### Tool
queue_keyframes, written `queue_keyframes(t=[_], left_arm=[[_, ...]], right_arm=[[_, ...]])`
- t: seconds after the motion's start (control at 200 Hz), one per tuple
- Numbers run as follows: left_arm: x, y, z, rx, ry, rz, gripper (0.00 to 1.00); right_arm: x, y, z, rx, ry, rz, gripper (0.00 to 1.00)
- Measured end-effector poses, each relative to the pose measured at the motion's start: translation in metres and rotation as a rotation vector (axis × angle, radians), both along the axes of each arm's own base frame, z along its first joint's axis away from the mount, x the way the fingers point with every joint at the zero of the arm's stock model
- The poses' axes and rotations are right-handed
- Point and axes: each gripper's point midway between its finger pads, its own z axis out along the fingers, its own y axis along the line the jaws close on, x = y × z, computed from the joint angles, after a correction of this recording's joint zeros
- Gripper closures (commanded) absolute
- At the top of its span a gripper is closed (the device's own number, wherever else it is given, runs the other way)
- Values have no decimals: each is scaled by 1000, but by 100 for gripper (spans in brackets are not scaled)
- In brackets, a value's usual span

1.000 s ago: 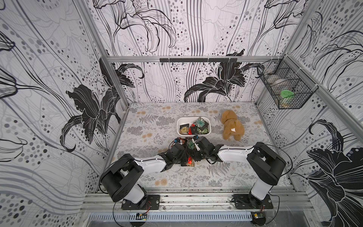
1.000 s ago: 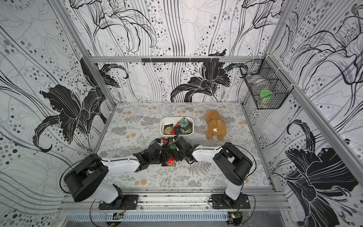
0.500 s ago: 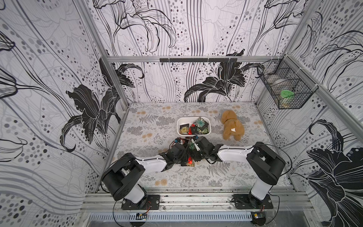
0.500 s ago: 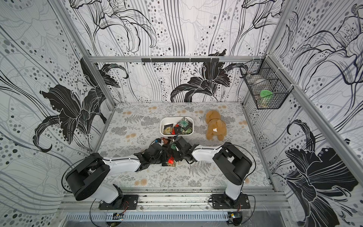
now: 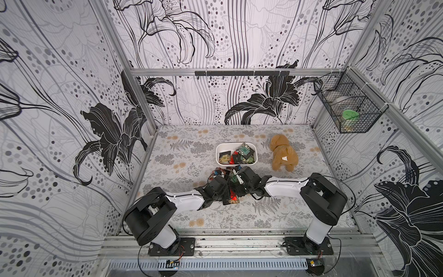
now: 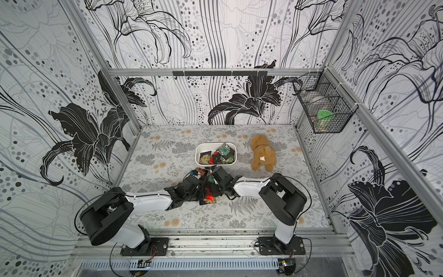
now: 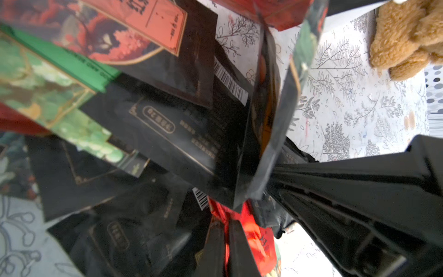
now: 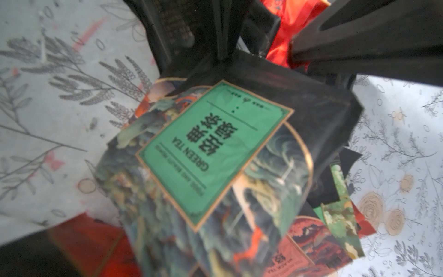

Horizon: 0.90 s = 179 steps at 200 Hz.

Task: Put the tea bags into the storage box
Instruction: Pick up the tea bag from the center of the board.

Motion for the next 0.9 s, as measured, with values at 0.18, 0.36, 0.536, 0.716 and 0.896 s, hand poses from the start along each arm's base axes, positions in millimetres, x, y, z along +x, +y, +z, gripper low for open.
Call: queue_keyframes(t=[0.18, 0.36, 0.536, 0.716, 0.896], left_arm=[[-7, 5, 7, 5, 10, 1, 100], [-13, 14, 15, 20, 15, 15, 100], [-19, 24, 32, 19, -1, 28, 100], [-26, 40, 53, 26, -27, 56, 100], [-30, 60, 79, 66, -57, 104, 100]], right_arm=[[-8, 2, 8, 31, -7, 21, 92], [-14, -3, 28, 87, -53, 29, 91], [-14, -9, 57, 154, -136, 14, 90], [-10, -27, 77, 173, -233, -50, 88], [5, -57, 82, 105, -308, -207, 86]])
